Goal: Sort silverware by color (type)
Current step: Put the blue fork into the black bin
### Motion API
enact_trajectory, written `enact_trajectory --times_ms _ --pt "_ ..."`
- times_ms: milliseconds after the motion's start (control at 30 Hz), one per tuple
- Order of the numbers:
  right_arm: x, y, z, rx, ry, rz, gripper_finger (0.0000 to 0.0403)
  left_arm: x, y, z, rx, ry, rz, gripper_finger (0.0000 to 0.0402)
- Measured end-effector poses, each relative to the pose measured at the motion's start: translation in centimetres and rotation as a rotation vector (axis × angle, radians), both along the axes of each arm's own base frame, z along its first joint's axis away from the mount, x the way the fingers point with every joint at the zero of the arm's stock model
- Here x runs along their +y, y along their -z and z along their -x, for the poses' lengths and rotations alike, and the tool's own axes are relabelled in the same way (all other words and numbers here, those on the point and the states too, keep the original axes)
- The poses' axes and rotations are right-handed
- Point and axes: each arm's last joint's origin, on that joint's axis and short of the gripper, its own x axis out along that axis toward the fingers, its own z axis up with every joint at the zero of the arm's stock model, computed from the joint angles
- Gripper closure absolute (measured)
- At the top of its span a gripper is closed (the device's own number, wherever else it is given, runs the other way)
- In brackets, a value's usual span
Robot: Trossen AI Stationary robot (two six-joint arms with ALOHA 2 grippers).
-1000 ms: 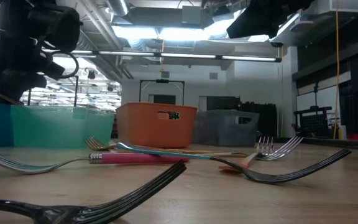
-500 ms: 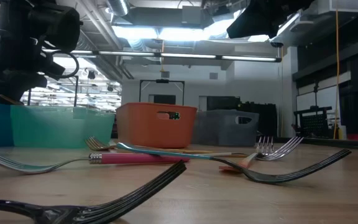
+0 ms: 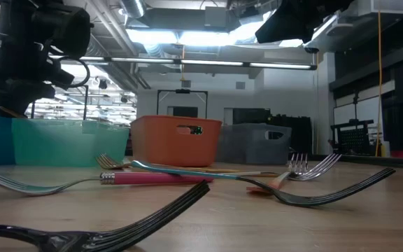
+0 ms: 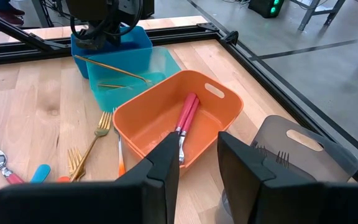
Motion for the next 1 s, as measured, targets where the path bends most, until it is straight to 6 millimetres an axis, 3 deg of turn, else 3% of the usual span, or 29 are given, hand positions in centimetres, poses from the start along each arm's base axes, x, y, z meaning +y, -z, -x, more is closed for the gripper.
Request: enact_trajectory --times_ms 633,1000 --pt "0.0 0.0 0.0 0.001 0.000 0.000 0.0303 -0.1 -0.3 -0.1 -0.017 -0.003 0.025 0.0370" --pt "0.0 0.1 0.1 0.017 0.000 0.003 0.0303 -0.5 -5.0 -2.6 -0.186 0.023 0.034 0.0370"
